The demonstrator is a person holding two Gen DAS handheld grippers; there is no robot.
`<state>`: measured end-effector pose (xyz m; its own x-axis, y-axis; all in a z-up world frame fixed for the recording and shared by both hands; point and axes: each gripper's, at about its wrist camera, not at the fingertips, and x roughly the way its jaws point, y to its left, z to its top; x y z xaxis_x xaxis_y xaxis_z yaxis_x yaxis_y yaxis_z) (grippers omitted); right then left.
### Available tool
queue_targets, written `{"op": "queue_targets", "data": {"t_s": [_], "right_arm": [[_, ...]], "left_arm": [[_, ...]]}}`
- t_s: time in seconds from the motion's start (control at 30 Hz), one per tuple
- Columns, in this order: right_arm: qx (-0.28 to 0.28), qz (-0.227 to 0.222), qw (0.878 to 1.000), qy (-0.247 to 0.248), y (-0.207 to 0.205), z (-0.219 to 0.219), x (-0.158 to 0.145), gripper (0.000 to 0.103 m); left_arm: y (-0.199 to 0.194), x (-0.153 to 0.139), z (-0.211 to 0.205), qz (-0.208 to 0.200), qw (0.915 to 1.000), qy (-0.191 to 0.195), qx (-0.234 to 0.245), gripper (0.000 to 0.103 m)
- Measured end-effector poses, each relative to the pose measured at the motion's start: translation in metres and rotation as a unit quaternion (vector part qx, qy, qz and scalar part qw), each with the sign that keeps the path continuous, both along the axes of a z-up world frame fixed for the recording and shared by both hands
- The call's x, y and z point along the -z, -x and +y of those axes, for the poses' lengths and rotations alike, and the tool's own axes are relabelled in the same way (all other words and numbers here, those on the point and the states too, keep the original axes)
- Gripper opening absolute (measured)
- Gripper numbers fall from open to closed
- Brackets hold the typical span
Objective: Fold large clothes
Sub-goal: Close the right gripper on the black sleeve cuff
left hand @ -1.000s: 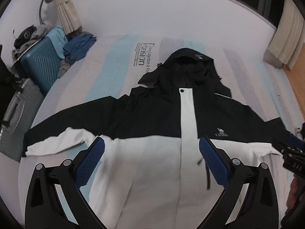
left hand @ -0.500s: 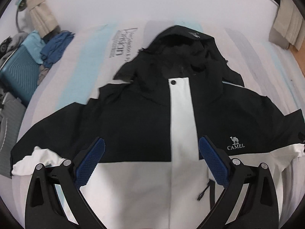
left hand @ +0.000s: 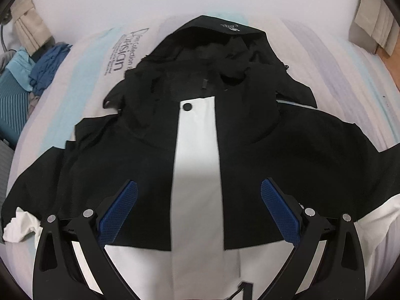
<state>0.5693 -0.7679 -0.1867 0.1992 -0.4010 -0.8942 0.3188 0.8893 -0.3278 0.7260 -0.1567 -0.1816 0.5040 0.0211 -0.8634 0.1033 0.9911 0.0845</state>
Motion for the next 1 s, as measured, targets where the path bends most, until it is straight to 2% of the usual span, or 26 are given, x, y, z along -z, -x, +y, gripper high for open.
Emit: {"op": "queue_targets", "data": {"t_s": [0.2, 0.4, 0.6, 0.93, 1.0], "right_arm": [[0.016, 0.039, 0.996, -0.080, 0.014, -0.061, 0.020, 0.096], [0.035, 0.053, 0.990, -0.125, 0.015, -0.097, 0.040, 0.096], [0.057, 0.060, 0.988, -0.127, 0.016, -0.116, 0.059, 0.096], [0.072, 0.053, 0.988, -0.126, 0.002, -0.123, 0.078, 0.097], [0.074, 0.052, 0.987, -0.132, -0.002, -0.122, 0.080, 0.090]], "left_arm": [[-0.005, 0.009, -0.015, 0.003, 0.9998, -0.006, 0.019, 0.097], [-0.003, 0.007, -0.020, -0.005, 0.9996, -0.007, 0.027, 0.097], [-0.001, 0.013, -0.016, 0.001, 0.9997, -0.006, 0.024, 0.097], [0.012, 0.009, -0.011, 0.016, 0.9994, -0.018, 0.027, 0.097], [0.016, 0.007, -0.010, 0.017, 0.9992, -0.024, 0.029, 0.097]]}}
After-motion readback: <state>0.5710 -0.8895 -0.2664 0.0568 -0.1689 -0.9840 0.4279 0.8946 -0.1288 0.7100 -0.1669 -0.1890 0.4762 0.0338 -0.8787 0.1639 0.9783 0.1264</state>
